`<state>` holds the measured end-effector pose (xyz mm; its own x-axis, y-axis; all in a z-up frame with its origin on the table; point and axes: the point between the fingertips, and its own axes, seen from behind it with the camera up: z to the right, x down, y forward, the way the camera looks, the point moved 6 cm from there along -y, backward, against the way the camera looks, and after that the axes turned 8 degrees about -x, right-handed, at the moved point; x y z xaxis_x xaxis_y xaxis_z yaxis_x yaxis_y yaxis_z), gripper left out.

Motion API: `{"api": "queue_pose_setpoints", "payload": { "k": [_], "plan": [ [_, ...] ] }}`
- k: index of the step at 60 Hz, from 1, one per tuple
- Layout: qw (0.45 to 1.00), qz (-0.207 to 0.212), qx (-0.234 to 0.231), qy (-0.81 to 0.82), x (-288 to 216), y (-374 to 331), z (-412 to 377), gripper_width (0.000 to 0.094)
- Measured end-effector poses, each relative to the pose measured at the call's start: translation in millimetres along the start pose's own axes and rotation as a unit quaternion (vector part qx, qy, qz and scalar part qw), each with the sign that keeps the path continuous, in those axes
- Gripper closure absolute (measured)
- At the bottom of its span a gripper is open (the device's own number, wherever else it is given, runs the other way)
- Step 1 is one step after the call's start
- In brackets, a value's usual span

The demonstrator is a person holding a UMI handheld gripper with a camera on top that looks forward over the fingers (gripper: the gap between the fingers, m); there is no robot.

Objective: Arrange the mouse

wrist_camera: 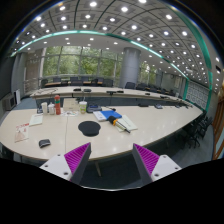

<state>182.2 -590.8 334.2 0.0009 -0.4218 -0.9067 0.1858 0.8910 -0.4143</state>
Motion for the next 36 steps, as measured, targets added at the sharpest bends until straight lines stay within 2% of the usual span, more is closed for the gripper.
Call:
{"api": "queue_pose_setpoints", "payload": {
  "k": [7, 12, 21, 29, 36],
  "plan": [
    [1.000, -0.014, -0.016, -0.002, 14, 1, -13, 0.0082],
    [0.999, -0.015, -0.034, -0.008, 36, 30, -44, 0.0080],
    [0.995, -0.020, -0.097, -0.018, 77, 47, -102, 0.0089],
    [0.987, -0.033, -0.156, -0.009, 113, 76, -183, 0.0088],
    [0.980, -0.024, -0.197, -0.010, 128, 110, -260, 0.0085]
  ]
}}
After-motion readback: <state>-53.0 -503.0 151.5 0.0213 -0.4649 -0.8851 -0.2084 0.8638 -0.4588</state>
